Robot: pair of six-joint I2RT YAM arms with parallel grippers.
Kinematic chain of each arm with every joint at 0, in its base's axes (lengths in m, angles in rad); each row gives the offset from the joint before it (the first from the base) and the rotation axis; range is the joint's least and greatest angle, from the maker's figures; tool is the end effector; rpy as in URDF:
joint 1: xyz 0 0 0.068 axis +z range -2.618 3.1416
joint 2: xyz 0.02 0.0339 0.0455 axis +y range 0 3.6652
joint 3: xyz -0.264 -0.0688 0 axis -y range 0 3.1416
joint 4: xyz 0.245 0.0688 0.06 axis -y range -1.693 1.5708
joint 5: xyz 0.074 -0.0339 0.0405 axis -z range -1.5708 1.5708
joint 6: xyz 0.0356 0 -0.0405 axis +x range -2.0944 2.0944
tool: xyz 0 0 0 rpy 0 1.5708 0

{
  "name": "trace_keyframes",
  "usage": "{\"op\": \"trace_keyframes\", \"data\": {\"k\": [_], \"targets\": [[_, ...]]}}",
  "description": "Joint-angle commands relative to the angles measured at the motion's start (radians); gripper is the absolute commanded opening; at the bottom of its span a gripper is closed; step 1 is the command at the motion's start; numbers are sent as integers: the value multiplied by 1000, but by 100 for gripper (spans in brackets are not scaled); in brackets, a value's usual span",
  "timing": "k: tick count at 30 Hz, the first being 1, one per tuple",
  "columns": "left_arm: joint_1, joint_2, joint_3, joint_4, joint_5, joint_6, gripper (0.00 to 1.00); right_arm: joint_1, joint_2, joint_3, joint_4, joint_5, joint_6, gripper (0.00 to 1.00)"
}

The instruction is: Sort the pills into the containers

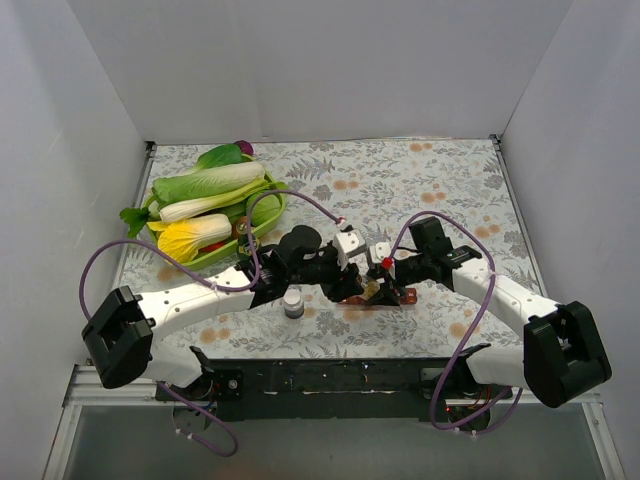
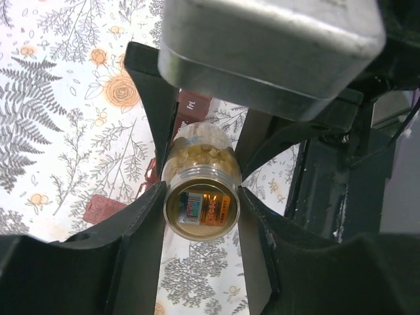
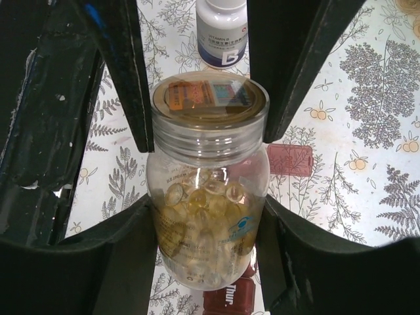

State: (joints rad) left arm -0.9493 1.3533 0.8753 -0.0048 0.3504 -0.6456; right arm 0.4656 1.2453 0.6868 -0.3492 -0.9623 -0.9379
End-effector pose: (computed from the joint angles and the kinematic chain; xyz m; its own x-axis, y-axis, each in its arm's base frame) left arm 0.1667 -0.2537 0.2620 -0.7819 0.1212 -0.6116 0.5887 0.4665 -0.6602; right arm 0.1953 0.1308 0.2103 0.1543 -0.4383 -0.8855 -0.9865 -0.1173 -0.1139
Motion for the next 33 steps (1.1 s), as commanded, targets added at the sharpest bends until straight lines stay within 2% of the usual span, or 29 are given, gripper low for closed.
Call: {"op": "trace_keyframes", "data": {"k": [1,6,10,16,23,27,28,30,31,33], "targets": [[7,-19,24,-40,-93,-173,0,-1,-17,30,15,-56,5,11],[21,-98,-64,0,-166,-463,0,-25,-27,33,27,-92,39,11],[72,-134,-98,19,-205,-710,0,-25,-50,14,110,-41,123,2],[109,-79,-23,-142,-268,-1067,0,-27,-70,3,180,51,200,1],[130,24,111,-342,-258,-1313,0,-25,-75,2,187,77,203,1],[162,-2,91,-337,-212,-1385,0,-27,-76,2,190,82,202,1],[176,-14,87,-319,-196,-1384,6,-27,-78,2,188,80,205,1],[184,-35,64,-284,-162,-1359,40,-27,-76,2,188,73,203,1],[190,-48,51,-230,-150,-1347,68,-28,-75,2,188,66,205,1],[198,-88,15,-180,-110,-1303,90,-35,-76,2,185,57,205,1]]}}
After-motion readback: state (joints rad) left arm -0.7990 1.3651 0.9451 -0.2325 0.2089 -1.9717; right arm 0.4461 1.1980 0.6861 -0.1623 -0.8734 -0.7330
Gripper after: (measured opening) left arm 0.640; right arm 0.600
